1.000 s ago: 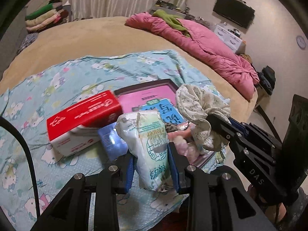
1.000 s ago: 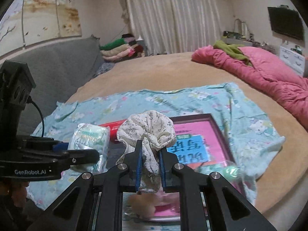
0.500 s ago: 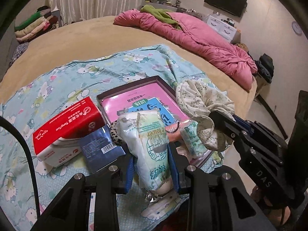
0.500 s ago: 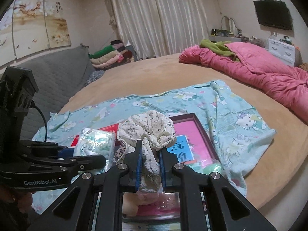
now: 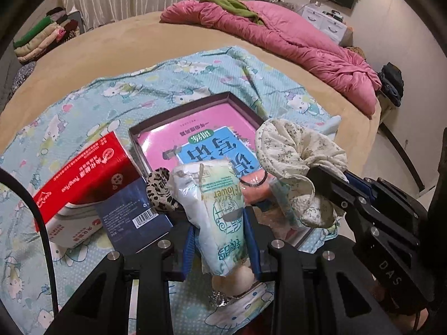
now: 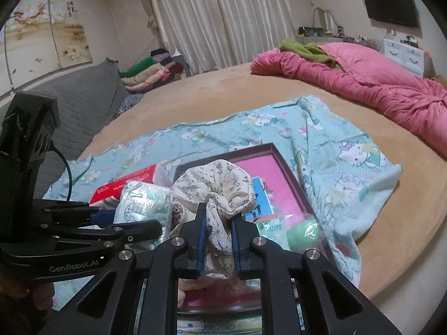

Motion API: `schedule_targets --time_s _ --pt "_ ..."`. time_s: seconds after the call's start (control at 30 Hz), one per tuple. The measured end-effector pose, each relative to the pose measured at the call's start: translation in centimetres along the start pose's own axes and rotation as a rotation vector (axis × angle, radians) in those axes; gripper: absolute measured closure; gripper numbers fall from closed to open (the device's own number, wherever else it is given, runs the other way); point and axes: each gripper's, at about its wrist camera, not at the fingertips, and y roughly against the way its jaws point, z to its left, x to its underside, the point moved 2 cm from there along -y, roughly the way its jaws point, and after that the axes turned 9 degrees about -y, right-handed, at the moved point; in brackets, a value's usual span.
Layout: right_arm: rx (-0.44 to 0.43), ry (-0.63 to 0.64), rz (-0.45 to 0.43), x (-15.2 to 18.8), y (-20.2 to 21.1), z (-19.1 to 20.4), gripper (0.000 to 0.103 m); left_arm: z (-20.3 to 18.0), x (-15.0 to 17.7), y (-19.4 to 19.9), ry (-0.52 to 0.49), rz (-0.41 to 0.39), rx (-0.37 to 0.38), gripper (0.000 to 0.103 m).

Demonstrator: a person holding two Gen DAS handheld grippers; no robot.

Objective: Organize soft objects
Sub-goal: 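Carry the tissue pack with the left tool while the right tool carries the lace scrunchie over the tray, then open the right tool to drop the lace scrunchie while the left tool releases the tissue pack into the tray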

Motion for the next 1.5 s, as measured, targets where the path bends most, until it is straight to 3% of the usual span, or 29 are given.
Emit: schedule_targets --time_s 0.57,1.2,1.5 --pt "0.027 0.015 0.104 1.9 -4.0 -1.0 0.088 1.3 -0.5 -3.8 0.023 0.056 0.03 0.071" --pt "0.08 0.031 0.125 2.1 -7.3 -1.9 0.084 2.1 -1.9 -5.7 0.041 0.069 0.036 0.071" --pt "0.07 0.011 0.1 1.8 -6.6 -2.2 0.073 2.2 -2.4 -6.7 0.051 0.081 0.046 0.071"
